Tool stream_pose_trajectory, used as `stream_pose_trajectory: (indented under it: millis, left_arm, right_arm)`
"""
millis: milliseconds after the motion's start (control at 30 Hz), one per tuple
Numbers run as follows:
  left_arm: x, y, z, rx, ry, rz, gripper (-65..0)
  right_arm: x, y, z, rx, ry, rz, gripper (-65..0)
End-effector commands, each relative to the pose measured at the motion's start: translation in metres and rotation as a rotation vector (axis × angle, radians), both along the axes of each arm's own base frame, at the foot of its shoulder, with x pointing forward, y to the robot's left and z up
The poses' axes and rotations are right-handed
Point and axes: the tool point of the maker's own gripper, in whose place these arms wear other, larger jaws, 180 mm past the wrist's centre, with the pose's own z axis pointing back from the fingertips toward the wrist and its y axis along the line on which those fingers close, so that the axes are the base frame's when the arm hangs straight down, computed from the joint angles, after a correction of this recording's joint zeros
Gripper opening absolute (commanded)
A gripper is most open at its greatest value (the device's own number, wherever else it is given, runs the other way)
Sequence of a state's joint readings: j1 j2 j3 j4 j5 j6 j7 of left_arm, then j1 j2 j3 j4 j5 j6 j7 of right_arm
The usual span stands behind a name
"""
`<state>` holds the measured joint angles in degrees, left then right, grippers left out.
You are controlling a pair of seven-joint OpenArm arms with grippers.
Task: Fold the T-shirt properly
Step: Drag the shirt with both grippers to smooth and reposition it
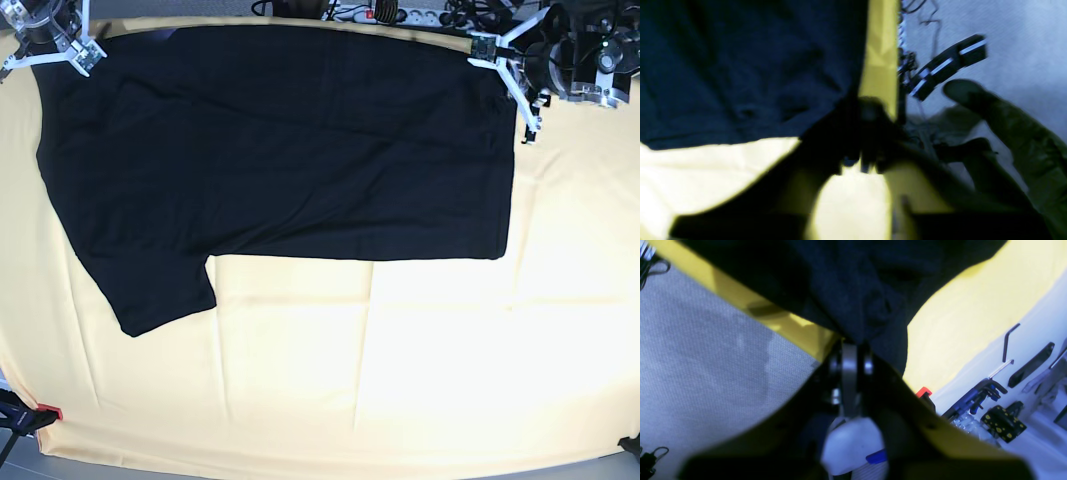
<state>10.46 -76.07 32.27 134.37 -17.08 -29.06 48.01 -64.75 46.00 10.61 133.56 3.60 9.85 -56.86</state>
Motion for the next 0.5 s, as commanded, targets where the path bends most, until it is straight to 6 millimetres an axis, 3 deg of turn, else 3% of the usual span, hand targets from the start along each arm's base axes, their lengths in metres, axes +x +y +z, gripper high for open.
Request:
stream_pose_trajectory:
  millis: [0, 67, 100, 300, 467]
  left_arm:
    - [0.006, 0.003, 0.005, 0.012, -0.024, -0.007, -40.6]
    - [0.006, 0.003, 0.005, 0.012, -0.025, -0.007, -25.5]
    - [0.006, 0.003, 0.005, 0.012, -0.025, -0.007, -22.4]
    - [0.017, 0.004, 0.006, 0.011, -0.079, 0.046, -22.0]
    - [0.047, 0.011, 0.013, 0.033, -0.245, 0.119, -22.0]
  right_arm:
    - [0.004, -0.001, 0.005, -0.014, -0.014, 0.012, -40.3]
    - [0.003, -0.001, 0.005, -0.013, -0.012, 0.016, -24.6]
    - [0.003, -0.001, 0.005, -0.015, -0.007, 0.024, -21.7]
    - [0.007, -0.019, 0.016, -0.126, -0.045, -0.018, -21.5]
    - [0.015, -0.031, 0.026, -0.201, -0.109, -0.036, -21.5]
